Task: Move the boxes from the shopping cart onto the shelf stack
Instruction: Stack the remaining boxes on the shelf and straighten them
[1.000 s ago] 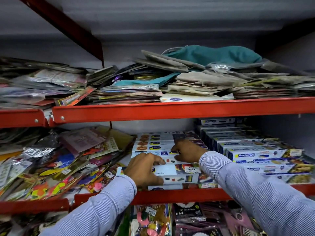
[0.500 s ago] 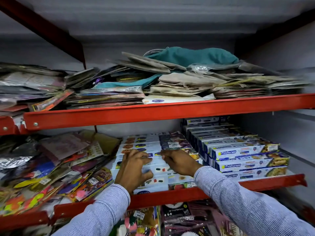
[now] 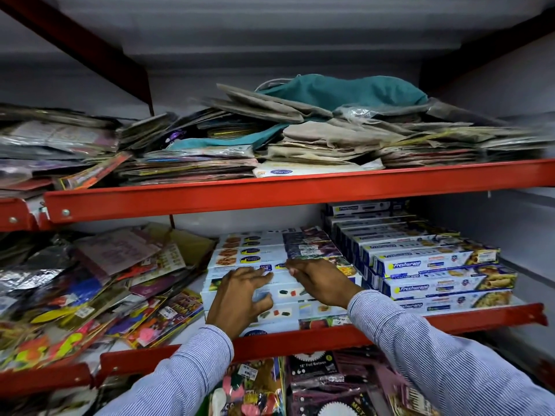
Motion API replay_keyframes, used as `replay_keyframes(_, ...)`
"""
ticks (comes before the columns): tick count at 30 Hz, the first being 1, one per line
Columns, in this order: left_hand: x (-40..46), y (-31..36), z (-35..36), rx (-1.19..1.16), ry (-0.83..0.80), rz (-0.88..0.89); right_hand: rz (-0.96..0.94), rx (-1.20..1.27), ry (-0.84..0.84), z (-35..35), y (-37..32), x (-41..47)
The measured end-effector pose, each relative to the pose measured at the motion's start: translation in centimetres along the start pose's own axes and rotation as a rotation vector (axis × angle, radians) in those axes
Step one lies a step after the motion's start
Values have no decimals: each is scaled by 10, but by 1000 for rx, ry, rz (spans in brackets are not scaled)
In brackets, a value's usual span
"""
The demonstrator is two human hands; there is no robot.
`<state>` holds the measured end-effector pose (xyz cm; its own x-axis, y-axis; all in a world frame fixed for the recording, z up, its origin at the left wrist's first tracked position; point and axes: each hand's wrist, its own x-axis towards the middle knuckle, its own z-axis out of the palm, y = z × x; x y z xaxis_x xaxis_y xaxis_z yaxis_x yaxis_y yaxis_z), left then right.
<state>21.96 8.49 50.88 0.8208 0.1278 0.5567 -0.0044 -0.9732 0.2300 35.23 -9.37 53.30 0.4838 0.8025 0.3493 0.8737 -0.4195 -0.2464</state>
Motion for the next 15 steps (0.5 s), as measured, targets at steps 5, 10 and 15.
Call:
replay_keyframes(5, -10, -1, 7, 158, 28, 35, -28, -92, 176, 6, -5, -11)
replay_keyframes(10, -23, -1, 15, 413, 111, 120, 46, -267, 438, 36, -5, -34)
replay_keyframes(15, -23, -7, 23, 516, 56, 69, 102, -312, 375, 52, 2, -34)
